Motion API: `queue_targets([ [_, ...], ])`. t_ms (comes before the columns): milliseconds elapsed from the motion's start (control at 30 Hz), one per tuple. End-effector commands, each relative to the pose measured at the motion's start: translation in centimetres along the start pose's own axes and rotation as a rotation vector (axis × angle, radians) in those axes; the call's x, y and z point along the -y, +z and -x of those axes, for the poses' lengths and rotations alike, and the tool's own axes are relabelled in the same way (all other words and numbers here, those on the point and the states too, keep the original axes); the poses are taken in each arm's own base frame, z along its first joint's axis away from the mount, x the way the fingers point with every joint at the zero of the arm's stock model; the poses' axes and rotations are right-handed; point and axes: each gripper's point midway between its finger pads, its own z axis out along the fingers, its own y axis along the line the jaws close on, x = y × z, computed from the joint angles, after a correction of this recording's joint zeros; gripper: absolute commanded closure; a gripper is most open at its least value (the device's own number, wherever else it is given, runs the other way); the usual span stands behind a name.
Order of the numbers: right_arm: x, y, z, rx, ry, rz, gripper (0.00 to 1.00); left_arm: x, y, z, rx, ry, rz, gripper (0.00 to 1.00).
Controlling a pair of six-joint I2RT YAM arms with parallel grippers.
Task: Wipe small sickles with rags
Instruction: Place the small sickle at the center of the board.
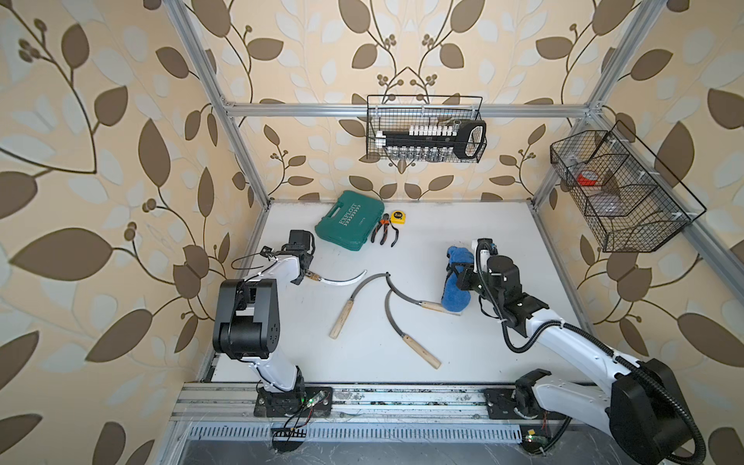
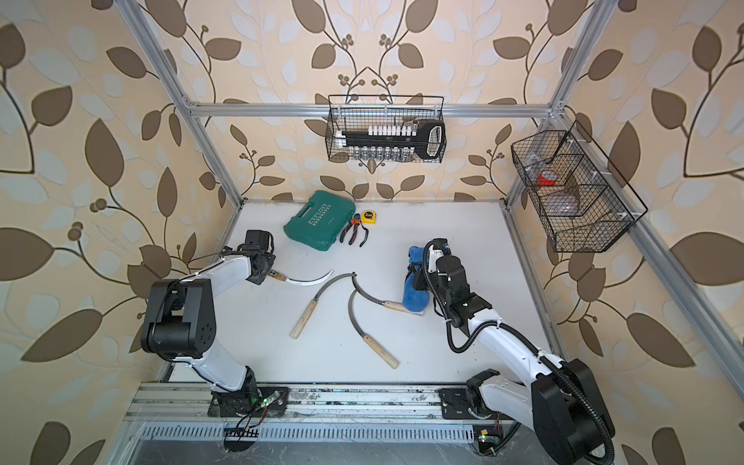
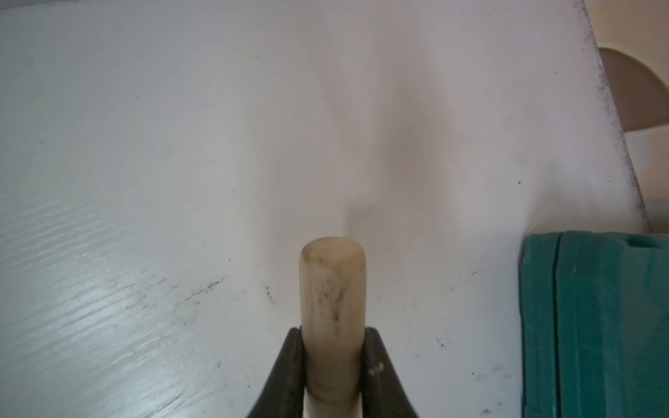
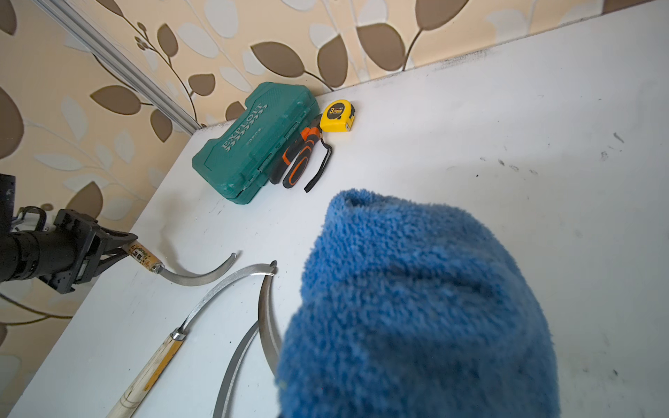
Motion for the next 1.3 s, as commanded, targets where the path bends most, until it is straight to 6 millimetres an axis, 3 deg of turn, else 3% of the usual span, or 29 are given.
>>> queue_targets([
  [0,-0.4,-0.1,-0.1,0.016,-0.021,0.035,1.0,0.4,0.2,1.4,0.036,-0.011,0.012,0.99],
  [367,-0.5,-0.4,-0.2,0.019,-0.024,0.043,1.0,-0.3,1.3,1.0,0.033,-0.011,0.051,0.75],
  [567,-0.7,-0.6,0.0,0.025,-0.024,0.054,1.0,-0.4,0.4,1.5,0.043,-0.017,0.056,0.53],
  [633,-0.8,-0.7,0.0,0.026,-0.023,0.058,1.0,-0.5,-0.3,1.7,0.045,-0.018,0.055,0.38],
  [733,-0.8,-0.9,0.1,0.029,-0.017,0.061,1.0,-0.6,-1.7,2.1,0.041,-0.025,0.047,0.01],
  [900,-1.1,-2.2,0.6,0.047,0.005,0.07,1.0,-0.1,-4.8,2.7,0.027,-0.002,-0.025,0.01],
  [1033,-1.2,-4.0,0.4,0.058,0.048,0.087,1.0,1.1,-7.4,2.4,0.023,0.131,-0.181,0.01],
  [1167,-0.7,-5.6,-0.1,0.083,0.069,0.081,1.0,2.1,-10.5,-2.8,-0.194,0.338,-0.408,0.01],
  [1267,0.4,-6.5,-0.5,0.114,0.07,0.044,1.0,0.9,-13.8,-7.2,-0.205,0.481,-0.524,0.01],
])
